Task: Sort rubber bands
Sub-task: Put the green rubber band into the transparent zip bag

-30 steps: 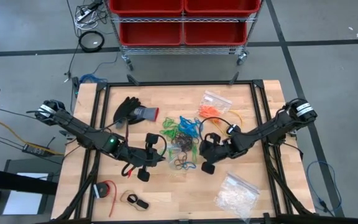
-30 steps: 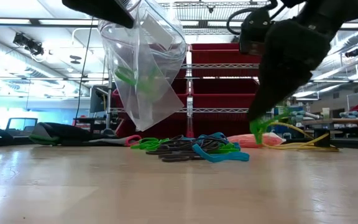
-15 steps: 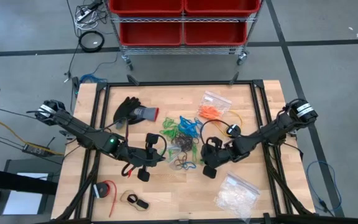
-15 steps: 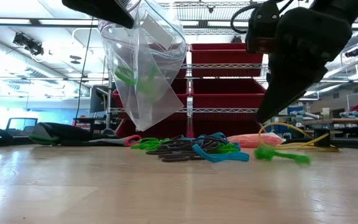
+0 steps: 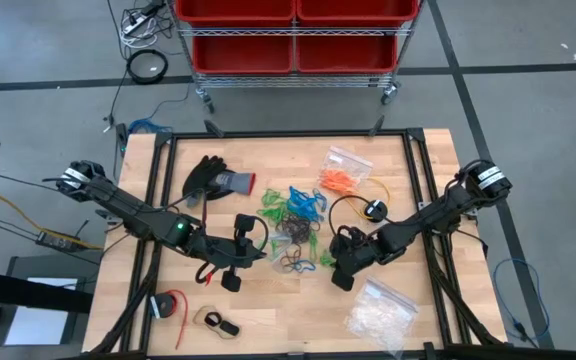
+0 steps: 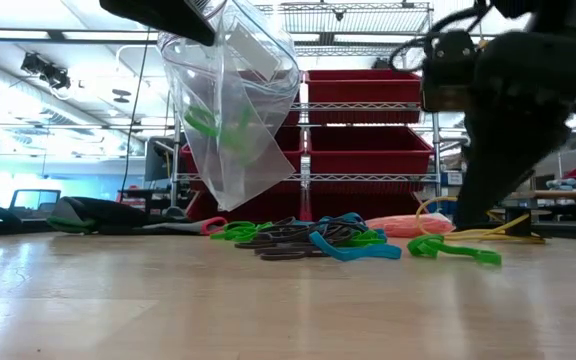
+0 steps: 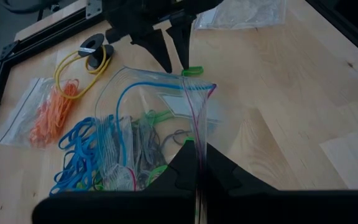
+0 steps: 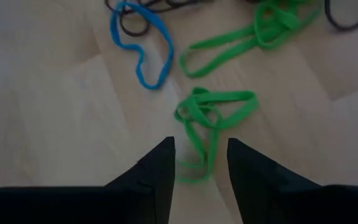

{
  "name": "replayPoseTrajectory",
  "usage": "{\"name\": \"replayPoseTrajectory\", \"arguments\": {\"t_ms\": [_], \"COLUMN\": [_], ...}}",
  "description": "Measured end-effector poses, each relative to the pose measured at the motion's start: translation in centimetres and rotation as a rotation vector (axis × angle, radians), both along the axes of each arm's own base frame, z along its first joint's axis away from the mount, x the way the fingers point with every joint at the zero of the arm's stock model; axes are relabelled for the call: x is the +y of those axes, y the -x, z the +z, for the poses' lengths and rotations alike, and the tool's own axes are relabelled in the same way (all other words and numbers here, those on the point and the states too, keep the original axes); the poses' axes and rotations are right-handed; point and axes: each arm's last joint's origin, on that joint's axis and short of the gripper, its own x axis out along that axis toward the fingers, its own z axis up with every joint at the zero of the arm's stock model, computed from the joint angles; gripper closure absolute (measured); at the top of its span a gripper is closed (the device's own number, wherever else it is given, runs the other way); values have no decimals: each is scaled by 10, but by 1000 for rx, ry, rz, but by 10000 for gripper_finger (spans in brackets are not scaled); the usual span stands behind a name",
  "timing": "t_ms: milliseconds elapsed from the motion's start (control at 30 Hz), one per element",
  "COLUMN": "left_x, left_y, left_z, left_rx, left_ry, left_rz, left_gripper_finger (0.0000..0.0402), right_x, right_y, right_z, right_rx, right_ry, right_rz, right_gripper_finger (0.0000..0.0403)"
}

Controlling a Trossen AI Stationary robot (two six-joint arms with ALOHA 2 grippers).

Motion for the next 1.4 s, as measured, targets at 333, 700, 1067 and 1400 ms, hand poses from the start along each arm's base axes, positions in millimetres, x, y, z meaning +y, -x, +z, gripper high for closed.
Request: {"name": "replayPoseTrajectory", "arguments": {"t_ms": [333, 700, 1067, 1400], "left_x": [0, 0, 0, 0], "left_y": [0, 0, 0, 0], "left_z": [0, 0, 0, 0], "left_rx": [-1, -2, -2, -2], "left_ry": [0, 1, 1, 0], "left_rz": [1, 0, 1, 0], "left_gripper_finger": [386, 386, 386, 386], "right_x": [9, 32, 30, 24], "right_y": [6, -15, -18, -36], "right_z": [-32, -23, 108, 135], "right_rx": [-77, 91, -122, -366], "right_ry": [-42, 200, 419, 365], "right_rz": [-21, 131, 191, 224], "right_gripper_finger": [270, 392, 402, 403]}}
